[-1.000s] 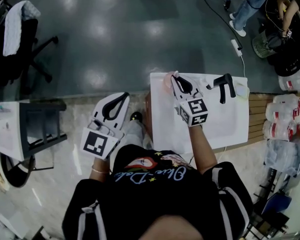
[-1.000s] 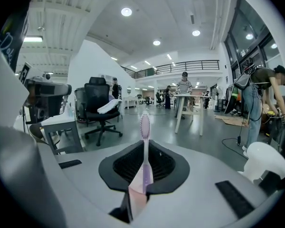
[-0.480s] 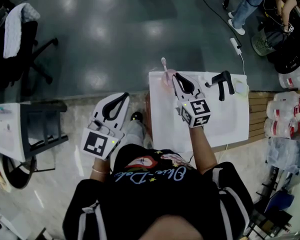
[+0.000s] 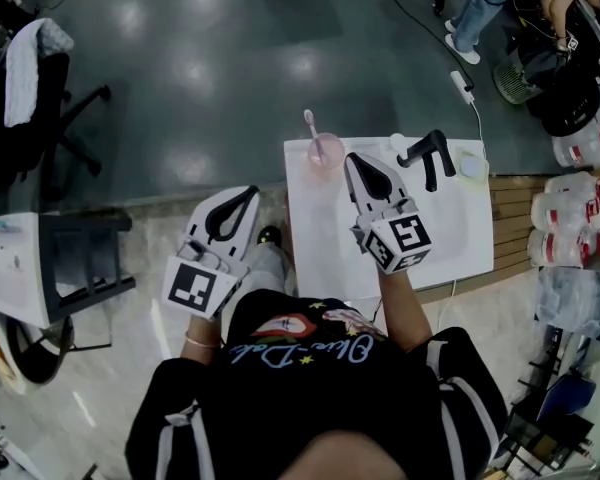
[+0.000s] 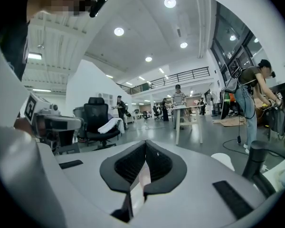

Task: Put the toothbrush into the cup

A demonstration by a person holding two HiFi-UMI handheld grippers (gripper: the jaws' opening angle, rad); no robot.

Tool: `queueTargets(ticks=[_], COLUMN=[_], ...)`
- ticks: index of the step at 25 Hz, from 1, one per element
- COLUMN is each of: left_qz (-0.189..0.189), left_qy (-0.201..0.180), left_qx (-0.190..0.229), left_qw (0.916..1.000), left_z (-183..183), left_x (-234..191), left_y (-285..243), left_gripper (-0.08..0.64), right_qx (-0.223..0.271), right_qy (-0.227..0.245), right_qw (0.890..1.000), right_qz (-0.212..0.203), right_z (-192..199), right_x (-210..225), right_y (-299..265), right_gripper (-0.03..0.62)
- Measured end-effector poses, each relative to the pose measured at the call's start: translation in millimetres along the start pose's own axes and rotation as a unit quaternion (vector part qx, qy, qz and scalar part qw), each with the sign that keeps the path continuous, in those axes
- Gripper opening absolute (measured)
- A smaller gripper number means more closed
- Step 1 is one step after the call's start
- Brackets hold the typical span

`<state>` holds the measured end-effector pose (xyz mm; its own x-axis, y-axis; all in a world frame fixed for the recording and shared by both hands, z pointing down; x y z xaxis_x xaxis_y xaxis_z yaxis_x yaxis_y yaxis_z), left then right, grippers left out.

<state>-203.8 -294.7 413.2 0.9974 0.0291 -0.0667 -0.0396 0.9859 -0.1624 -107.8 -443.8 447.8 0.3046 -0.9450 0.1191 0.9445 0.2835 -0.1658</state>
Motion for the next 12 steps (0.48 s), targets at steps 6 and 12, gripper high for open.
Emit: queueTargets(ticks=[6, 12], left_qz=[-0.001, -0.007], left_qy=[-0.01, -0.017], left_qx=[0.008, 0.008], left_qw=[0.9999, 0.9998], left_z=[-5.2, -7.3], left_x=[22.1, 34.5], left_y=[1.2, 3.4], left_gripper=[0.0, 0.0], right_qx=[0.03, 0.044], right_qy=[-0.011, -0.011], right_qw=[0.999, 0.999], right_qz=[-0.014, -0.023], right_z=[-16.5, -21.6], right_x=[-8.0, -8.9], right_y=[30.4, 46.7], right_gripper=[0.0, 0.0])
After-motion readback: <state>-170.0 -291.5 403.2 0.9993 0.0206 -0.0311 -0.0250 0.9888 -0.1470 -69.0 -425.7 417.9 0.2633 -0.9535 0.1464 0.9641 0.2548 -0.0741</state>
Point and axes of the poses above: the fingertips, and each gripper's own axes: y backward along the fingers, x to its right, z out of its underside, the point moved 1 cm from there along y, backward along the fingers, and after that the axes turned 2 degrees about -z, right-handed, at the moved point
